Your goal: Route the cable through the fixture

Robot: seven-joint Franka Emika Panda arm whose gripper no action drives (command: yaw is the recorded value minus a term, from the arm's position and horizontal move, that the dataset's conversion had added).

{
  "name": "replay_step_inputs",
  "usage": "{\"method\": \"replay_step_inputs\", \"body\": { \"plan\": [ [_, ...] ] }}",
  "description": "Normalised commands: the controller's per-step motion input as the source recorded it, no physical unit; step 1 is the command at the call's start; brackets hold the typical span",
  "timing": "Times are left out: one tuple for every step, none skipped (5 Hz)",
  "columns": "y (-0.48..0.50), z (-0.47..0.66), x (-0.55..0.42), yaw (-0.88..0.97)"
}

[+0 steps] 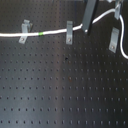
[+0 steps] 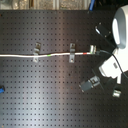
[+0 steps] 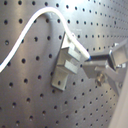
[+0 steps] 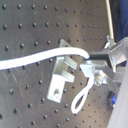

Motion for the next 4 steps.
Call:
{"method": "replay_step_inputs", "body": {
  "plan": [
    [0.07,-0.16,0.122,-0.57],
    [-0.045,0.05,0.042,-0.46],
    [-0.129,0.1,-0.179,-0.48],
    [0.016,0.06,-0.063,-0.21]
  ]
}}
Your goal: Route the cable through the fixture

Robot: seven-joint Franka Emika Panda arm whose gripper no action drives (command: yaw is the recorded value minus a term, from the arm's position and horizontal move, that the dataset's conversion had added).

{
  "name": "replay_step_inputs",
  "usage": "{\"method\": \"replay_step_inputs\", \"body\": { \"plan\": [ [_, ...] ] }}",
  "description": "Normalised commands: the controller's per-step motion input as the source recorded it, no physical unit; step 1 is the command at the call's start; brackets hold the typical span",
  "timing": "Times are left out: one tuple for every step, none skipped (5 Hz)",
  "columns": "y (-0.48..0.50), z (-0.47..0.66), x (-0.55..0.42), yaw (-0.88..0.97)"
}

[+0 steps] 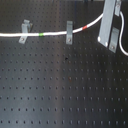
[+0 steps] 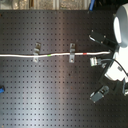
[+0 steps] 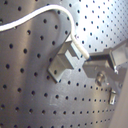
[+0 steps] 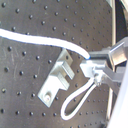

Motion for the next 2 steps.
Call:
{"method": "replay_step_inputs", "body": {
  "plan": [
    [0.119,0.06,-0.185,-0.12],
    [0.017,0.15,-0.122,-0.45]
  ]
}}
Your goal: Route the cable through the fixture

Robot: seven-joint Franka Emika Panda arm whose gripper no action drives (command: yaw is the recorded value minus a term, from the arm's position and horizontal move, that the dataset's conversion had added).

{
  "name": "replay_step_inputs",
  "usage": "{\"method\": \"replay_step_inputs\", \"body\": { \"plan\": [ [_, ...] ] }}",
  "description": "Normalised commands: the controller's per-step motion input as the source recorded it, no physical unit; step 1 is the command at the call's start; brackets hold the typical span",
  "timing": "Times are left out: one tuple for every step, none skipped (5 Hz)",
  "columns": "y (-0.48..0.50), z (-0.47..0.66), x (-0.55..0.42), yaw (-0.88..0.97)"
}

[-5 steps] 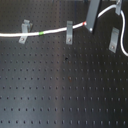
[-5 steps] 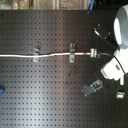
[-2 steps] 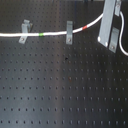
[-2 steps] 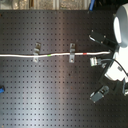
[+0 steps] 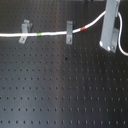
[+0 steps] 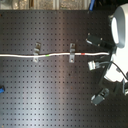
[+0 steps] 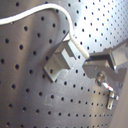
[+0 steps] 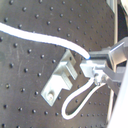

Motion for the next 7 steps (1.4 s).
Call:
{"method": "replay_step_inputs", "body": {
  "plan": [
    [-0.017,0.18,-0.038,-0.58],
    [0.019,0.18,-0.108,-0.46],
    [0.007,0.2,-0.15,-0.47],
    [-0.052,0.22,-0.262,-0.37],
    [0.016,0.17,-0.283,0.0],
    [0.021,0.15,-0.319,0.17],
    [0.032,0.23,-0.195,0.09]
  ]
}}
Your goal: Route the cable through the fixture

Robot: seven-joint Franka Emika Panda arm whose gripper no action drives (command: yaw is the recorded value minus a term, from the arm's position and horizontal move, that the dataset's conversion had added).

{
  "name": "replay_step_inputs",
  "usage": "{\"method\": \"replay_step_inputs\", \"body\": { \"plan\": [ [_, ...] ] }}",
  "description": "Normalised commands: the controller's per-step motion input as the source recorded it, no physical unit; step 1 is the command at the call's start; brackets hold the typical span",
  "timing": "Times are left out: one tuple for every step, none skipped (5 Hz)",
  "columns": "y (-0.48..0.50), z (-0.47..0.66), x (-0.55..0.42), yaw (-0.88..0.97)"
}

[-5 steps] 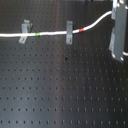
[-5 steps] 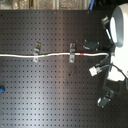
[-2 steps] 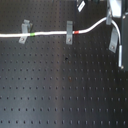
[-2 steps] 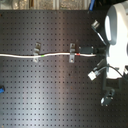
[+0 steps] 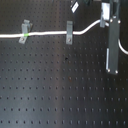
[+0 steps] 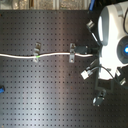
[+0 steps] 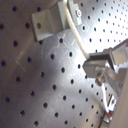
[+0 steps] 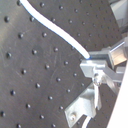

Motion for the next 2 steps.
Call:
{"method": "replay_step_inputs", "body": {
  "plan": [
    [0.006,0.36,0.005,-0.11],
    [0.007,0.42,0.005,-0.25]
  ]
}}
